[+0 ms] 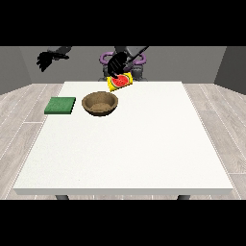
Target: Pick the cup and pour the ball into the bowl, then pick the bowl and place it on the pad
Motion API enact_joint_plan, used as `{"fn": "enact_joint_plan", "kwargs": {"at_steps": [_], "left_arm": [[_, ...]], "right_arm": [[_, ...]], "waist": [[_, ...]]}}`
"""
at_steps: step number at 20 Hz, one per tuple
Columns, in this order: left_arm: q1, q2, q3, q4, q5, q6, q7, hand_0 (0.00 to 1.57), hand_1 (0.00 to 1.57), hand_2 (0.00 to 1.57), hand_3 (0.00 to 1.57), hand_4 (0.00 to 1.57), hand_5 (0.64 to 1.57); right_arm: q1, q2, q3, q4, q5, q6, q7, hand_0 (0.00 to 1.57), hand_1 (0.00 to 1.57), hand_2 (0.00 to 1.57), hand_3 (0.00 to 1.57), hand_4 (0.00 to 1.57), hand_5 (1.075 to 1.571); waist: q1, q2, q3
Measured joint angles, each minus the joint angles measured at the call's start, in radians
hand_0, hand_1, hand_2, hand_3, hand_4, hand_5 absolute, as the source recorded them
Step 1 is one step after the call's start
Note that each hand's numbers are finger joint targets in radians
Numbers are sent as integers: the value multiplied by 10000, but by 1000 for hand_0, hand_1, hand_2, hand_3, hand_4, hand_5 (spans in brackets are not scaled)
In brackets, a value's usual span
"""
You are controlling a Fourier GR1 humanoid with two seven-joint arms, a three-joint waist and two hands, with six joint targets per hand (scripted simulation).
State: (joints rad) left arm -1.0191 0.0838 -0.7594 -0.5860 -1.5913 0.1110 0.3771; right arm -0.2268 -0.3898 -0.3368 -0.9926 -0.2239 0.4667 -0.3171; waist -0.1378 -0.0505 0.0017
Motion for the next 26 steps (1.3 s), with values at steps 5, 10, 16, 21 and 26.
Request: {"fn": "enact_joint_plan", "kwargs": {"at_steps": [5, 10, 16, 21, 26], "left_arm": [[-49, -78, -245, 35, -746, -515, -298, 1446, 1446, 1571, 1571, 1529, 1134], [209, 36, 902, -502, 44, 40, -432, 1306, 1306, 1571, 1571, 1571, 1069], [1274, -228, 3984, -1821, 3266, 1947, -206, 897, 897, 851, 476, 1264, 1437], [2592, -648, 5729, -3145, 6848, 3302, -902, 0, 0, 0, 0, 0, 1550], [3705, -782, 6322, -4599, 10668, 3303, -2637, 0, 0, 0, 0, 0, 1564]], "right_arm": [[-78, -61, -11, -100, -108, 10, 308, 0, 0, 0, 0, 0, 1569], [-98, 191, -12, -157, -234, -401, 944, 0, 0, 0, 0, 104, 1565], [159, 291, -216, -170, -282, -804, 1011, 0, 0, 0, 0, 251, 1567], [-225, 694, -92, -394, -254, -1148, 901, 0, 0, 0, 0, 303, 1568], [-807, 1312, 172, -664, 51, -2052, 906, 0, 0, 0, 0, 201, 1571]], "waist": [[35, -56, -12], [474, -169, -42], [1303, -84, -116], [1415, 852, -217], [1676, 1572, -187]]}}
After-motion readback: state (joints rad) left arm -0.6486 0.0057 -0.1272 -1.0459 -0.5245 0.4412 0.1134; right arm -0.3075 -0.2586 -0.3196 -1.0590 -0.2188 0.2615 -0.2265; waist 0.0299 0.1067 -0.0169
